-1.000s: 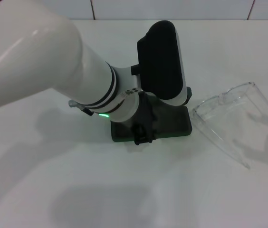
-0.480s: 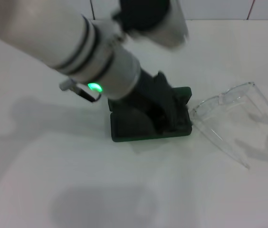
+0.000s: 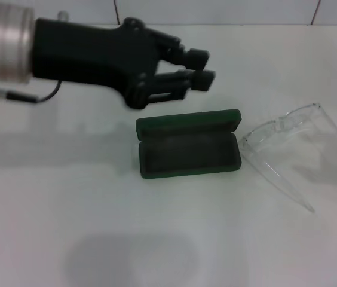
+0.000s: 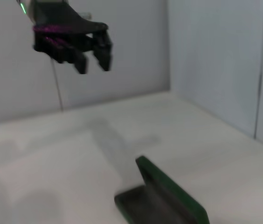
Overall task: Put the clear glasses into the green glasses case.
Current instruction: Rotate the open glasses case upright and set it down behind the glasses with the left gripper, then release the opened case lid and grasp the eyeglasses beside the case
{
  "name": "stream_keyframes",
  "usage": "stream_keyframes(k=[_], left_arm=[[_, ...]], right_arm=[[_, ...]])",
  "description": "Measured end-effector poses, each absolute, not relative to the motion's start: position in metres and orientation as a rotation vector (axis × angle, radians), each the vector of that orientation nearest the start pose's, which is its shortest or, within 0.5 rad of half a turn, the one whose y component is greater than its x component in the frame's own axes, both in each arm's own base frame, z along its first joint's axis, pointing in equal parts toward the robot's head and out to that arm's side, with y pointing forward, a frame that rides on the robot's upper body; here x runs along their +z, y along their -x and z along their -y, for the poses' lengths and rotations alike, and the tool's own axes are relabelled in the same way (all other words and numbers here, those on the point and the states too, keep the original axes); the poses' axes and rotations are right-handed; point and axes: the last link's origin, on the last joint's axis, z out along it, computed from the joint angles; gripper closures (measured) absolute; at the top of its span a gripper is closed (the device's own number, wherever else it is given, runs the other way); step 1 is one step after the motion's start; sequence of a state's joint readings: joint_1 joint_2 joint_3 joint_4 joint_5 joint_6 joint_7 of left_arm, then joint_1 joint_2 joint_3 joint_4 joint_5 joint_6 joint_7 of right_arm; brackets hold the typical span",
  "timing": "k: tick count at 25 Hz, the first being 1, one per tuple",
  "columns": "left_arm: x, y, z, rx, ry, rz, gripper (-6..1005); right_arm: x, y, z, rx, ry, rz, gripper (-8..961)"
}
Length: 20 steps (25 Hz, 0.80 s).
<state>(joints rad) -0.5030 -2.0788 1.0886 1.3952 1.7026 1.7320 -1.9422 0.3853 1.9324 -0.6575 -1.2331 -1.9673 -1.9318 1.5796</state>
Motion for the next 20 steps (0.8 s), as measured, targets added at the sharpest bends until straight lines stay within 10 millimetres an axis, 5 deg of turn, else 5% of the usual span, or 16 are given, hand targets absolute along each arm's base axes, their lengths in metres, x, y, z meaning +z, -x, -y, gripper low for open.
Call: stream_keyframes(k=[9,15,20], left_arm=[[0.058,0.201,-0.295,-1.05,2.967,0.293,721],[0.051,0.264,-0.269,-1.093,2.726,0.132,802],[0.03,0.287,-0.258,-0.99,2.614,0.133,848]], right_arm=[[0.156,-0.171,-0.358,-0.092,2.899,-0.062,232],[0.152,-0.144,-0.376,-0.285,2.91,0.076,231],[0.131,-0.132,-0.385,-0.453,2.897,0.223,233]])
